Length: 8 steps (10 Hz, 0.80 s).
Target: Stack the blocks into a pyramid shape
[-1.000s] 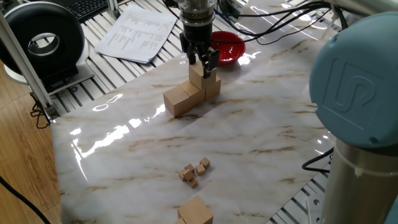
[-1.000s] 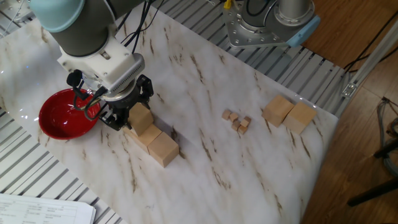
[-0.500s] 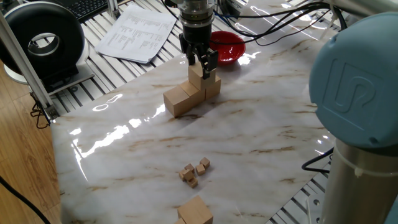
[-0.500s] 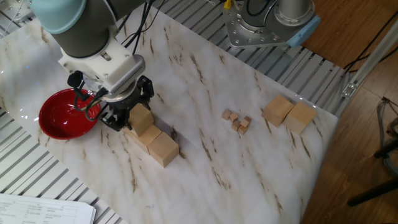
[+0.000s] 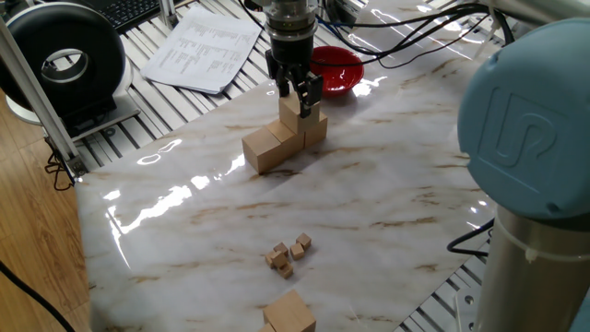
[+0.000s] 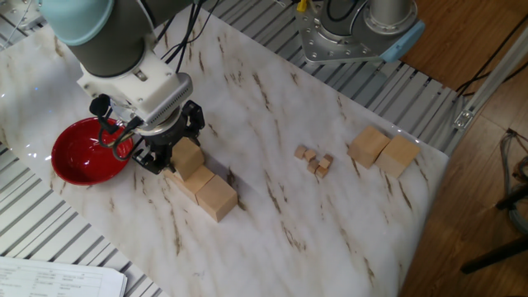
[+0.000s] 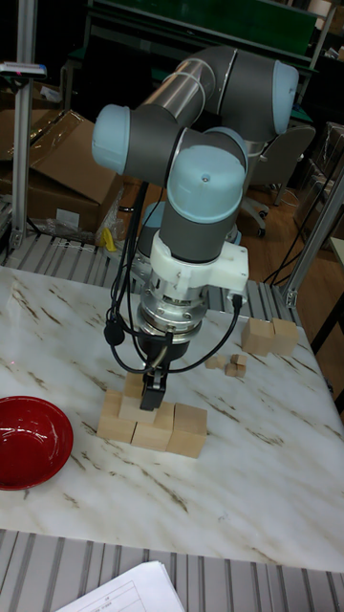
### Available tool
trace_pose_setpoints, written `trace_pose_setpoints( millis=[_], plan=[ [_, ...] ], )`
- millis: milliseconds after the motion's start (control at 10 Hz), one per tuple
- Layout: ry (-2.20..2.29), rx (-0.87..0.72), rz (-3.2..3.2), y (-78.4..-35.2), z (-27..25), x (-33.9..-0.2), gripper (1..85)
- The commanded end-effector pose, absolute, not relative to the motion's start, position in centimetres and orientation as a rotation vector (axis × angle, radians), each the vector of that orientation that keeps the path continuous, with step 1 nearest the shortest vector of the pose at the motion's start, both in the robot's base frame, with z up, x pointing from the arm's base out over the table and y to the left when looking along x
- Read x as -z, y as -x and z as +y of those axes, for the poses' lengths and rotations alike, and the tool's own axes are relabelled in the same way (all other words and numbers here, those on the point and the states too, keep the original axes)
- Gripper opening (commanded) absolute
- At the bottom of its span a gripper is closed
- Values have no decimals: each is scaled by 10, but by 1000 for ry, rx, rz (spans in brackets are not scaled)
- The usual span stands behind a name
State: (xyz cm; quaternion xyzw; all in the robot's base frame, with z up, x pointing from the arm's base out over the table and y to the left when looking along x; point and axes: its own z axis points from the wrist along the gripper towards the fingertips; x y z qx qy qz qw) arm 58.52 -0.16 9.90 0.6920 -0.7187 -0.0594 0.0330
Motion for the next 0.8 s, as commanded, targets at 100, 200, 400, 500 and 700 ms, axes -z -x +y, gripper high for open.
trace_pose_setpoints(
  millis=[100, 200, 400, 500, 700],
  plan=[
    [-2137, 146, -2242, -594, -1, -99, 10],
    [-2133, 140, -2242, -594, -2, -99, 10],
    [-2112, 167, -2242, -588, -1, -100, 10],
    [-2096, 186, -2242, -584, 0, -100, 10],
    [-2084, 200, -2241, -581, 0, -101, 10]
  ],
)
